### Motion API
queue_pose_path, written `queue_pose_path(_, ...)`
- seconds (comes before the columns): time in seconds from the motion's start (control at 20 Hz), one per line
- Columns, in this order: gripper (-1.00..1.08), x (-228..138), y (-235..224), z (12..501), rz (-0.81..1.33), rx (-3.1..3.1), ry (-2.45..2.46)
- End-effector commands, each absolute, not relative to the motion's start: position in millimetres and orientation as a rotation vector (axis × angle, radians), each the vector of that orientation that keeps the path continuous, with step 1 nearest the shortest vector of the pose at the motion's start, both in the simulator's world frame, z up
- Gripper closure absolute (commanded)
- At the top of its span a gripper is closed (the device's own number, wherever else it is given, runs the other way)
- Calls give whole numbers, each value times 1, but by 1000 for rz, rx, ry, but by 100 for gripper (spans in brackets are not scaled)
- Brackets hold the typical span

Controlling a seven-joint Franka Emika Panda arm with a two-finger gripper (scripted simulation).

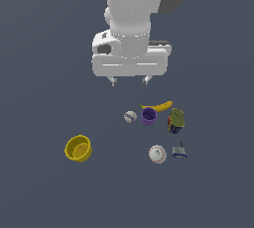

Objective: Pick up a designated object from a clutter of objects.

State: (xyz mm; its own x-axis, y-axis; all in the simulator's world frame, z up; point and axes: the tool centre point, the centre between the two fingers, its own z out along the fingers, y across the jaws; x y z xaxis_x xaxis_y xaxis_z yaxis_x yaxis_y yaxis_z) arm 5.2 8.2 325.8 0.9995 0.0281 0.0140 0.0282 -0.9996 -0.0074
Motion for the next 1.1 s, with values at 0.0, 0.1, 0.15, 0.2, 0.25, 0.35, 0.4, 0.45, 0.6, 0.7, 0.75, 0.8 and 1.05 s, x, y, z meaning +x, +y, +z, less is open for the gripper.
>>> queue_pose_path(0.0,-92,6,7,330,-35,-3136,-61)
queue_pose_path(0.1,-92,6,7,330,-35,-3136,-61)
queue_pose_path(0.15,-92,6,7,330,-33,-3135,-58)
queue_pose_path(0.2,-92,6,8,329,-32,-3135,-56)
queue_pose_path(0.25,-92,7,9,327,-31,-3136,-53)
queue_pose_path(0.35,-92,8,13,324,-30,-3137,-46)
queue_pose_path(0.4,-92,9,15,321,-30,-3138,-42)
queue_pose_path(0.45,-92,10,18,319,-30,-3139,-38)
queue_pose_path(0.6,-92,13,29,308,-28,-3143,-20)
queue_pose_path(0.7,-92,15,38,299,-26,-3146,-4)
queue_pose_path(0.75,-92,16,43,294,-26,-3147,4)
queue_pose_path(0.8,-92,17,49,288,-25,-3148,14)
queue_pose_path(1.05,-92,21,84,254,-22,-3154,68)
